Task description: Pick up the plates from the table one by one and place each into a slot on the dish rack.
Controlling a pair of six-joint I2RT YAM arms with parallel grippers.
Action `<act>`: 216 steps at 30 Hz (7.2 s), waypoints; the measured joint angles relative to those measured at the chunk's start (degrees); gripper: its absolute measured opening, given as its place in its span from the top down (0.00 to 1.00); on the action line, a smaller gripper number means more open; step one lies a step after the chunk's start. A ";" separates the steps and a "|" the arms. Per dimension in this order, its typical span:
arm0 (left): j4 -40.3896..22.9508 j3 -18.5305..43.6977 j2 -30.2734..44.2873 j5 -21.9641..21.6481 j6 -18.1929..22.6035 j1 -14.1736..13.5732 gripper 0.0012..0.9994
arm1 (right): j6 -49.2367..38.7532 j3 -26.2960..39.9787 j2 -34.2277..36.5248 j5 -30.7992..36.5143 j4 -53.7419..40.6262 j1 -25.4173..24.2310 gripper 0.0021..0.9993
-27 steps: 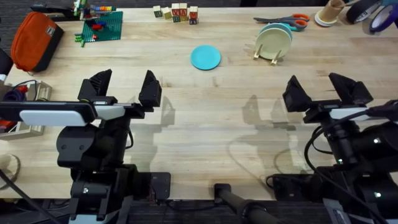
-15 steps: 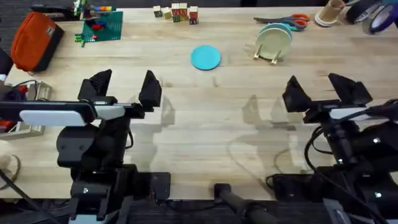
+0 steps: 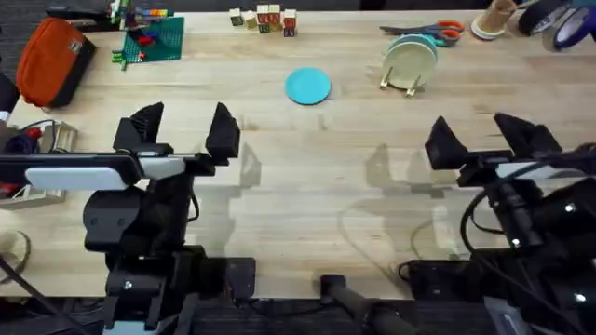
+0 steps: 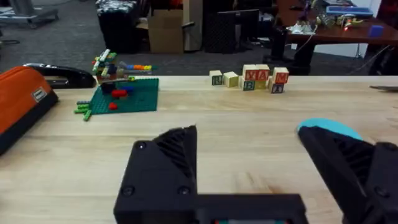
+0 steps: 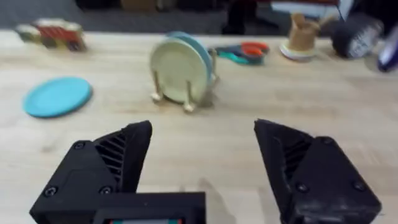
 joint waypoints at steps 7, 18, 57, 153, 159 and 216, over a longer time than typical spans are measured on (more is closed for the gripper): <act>-4.71 6.08 5.76 -0.65 -0.22 0.00 0.01 | -0.85 7.39 4.59 5.93 -6.34 0.00 0.01; -9.71 29.40 37.74 4.10 -0.48 0.00 0.01 | -1.07 29.41 29.15 5.20 -16.02 0.00 0.00; -35.60 77.52 88.74 36.57 -13.22 0.00 0.02 | -1.08 68.82 64.89 -4.38 -45.24 0.00 0.00; -29.88 77.68 118.57 47.37 -7.59 -3.37 0.96 | -1.07 68.84 64.90 -4.38 -44.19 0.00 0.01; -29.43 78.11 121.20 48.58 -7.61 -3.32 0.96 | -1.07 68.84 64.89 -4.38 -44.20 0.00 0.01; -28.28 79.23 123.64 52.18 -7.61 -2.94 0.96 | -8.79 69.06 74.30 -28.46 -30.87 0.82 0.00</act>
